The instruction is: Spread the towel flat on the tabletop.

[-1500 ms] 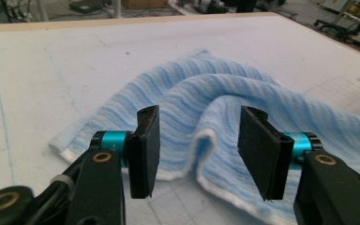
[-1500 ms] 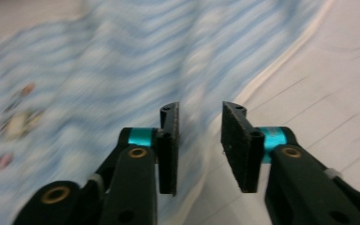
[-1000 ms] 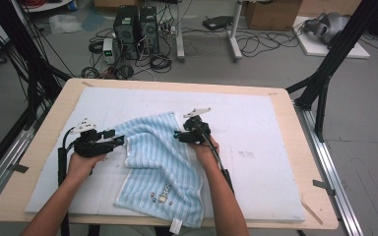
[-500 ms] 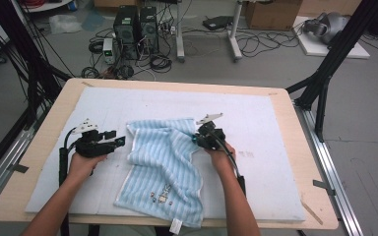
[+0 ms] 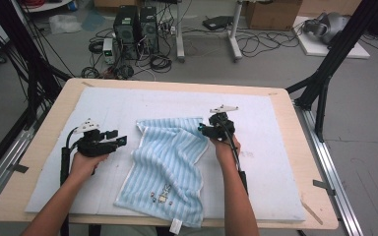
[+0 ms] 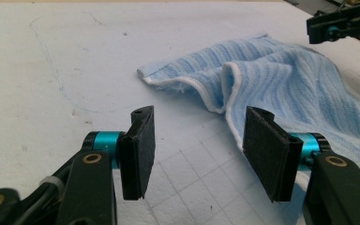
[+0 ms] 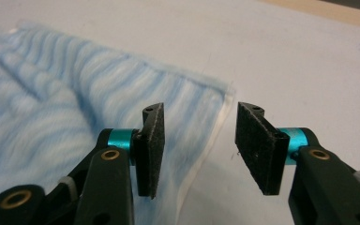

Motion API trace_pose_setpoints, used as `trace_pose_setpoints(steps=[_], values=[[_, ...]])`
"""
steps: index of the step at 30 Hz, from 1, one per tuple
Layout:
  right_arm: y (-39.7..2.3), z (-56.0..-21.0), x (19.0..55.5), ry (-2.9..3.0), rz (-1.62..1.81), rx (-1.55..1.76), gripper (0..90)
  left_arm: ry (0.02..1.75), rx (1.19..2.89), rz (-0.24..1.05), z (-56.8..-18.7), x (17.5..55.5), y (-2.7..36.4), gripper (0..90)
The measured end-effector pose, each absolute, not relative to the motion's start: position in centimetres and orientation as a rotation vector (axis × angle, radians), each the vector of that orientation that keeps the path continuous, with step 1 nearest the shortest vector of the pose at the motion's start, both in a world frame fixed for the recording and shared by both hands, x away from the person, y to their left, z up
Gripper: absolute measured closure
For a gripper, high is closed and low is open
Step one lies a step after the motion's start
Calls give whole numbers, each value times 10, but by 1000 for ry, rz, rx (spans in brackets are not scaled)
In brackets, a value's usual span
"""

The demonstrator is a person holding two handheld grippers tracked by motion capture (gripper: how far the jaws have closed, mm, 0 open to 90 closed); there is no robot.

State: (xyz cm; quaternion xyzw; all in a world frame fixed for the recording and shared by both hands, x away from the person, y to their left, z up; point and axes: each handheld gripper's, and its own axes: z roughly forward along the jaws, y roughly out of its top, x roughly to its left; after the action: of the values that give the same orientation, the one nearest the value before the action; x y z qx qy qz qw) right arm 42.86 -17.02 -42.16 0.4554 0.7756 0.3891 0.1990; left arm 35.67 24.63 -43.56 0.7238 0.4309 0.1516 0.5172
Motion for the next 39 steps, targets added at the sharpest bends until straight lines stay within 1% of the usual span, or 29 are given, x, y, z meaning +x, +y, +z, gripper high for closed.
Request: trace_pose_setpoints(steps=[6, 7, 8, 10, 11, 12, 13, 14, 17, 19, 21, 22, 25, 26, 29, 32, 34, 37, 38, 39], values=[[-157, -431, 455, 2184, 962, 1352, 469, 1027, 1742, 362, -435, 356, 245, 444], [-154, -436, 459, 2183, 956, 1367, 471, 1027, 1743, 359, -435, 356, 245, 444], [-151, -440, 462, 2183, 951, 1364, 494, 1027, 1745, 358, -435, 356, 245, 444], [-147, -445, 463, 2193, 954, 1361, 617, 1031, 1748, 354, -436, 356, 245, 444], [-147, -445, 464, 2207, 992, 1340, 775, 1032, 1748, 353, -436, 356, 245, 444], [-147, -445, 464, 2224, 992, 1318, 823, 1033, 1750, 352, -436, 356, 244, 444], [-144, -443, 463, 2218, 923, 1264, 858, 1032, 1753, 352, -436, 356, 244, 444], [-143, -442, 462, 2185, 831, 1237, 860, 1033, 1756, 350, -436, 356, 244, 444], [-158, -441, 463, 2087, 803, 1335, 853, 1029, 1763, 343, -436, 355, 242, 444], [-168, -441, 460, 2055, 810, 1386, 797, 1025, 1769, 341, -437, 356, 240, 444], [-175, -439, 456, 2067, 866, 1368, 710, 1027, 1774, 347, -439, 358, 239, 444], [-179, -436, 453, 2085, 908, 1351, 688, 1037, 1772, 342, -441, 359, 239, 444], [-188, -427, 444, 2121, 963, 1297, 663, 1045, 1782, 332, -443, 364, 235, 442], [-191, -425, 440, 2133, 989, 1289, 642, 1042, 1776, 334, -442, 366, 234, 441], [-198, -418, 427, 2161, 1022, 1251, 640, 1041, 1763, 336, -436, 373, 230, 442], [-201, -415, 412, 2177, 1054, 1203, 619, 1043, 1750, 334, -430, 385, 225, 441], [-203, -413, 401, 2179, 1081, 1198, 579, 1053, 1752, 326, -430, 392, 221, 439], [-205, -415, 385, 2187, 1131, 1204, 554, 1044, 1747, 329, -434, 401, 212, 446], [-205, -415, 383, 2225, 1104, 1213, 512, 1053, 1757, 315, -435, 405, 209, 446], [-205, -416, 379, 2232, 1100, 1217, 507, 1055, 1760, 313, -436, 409, 206, 442]])
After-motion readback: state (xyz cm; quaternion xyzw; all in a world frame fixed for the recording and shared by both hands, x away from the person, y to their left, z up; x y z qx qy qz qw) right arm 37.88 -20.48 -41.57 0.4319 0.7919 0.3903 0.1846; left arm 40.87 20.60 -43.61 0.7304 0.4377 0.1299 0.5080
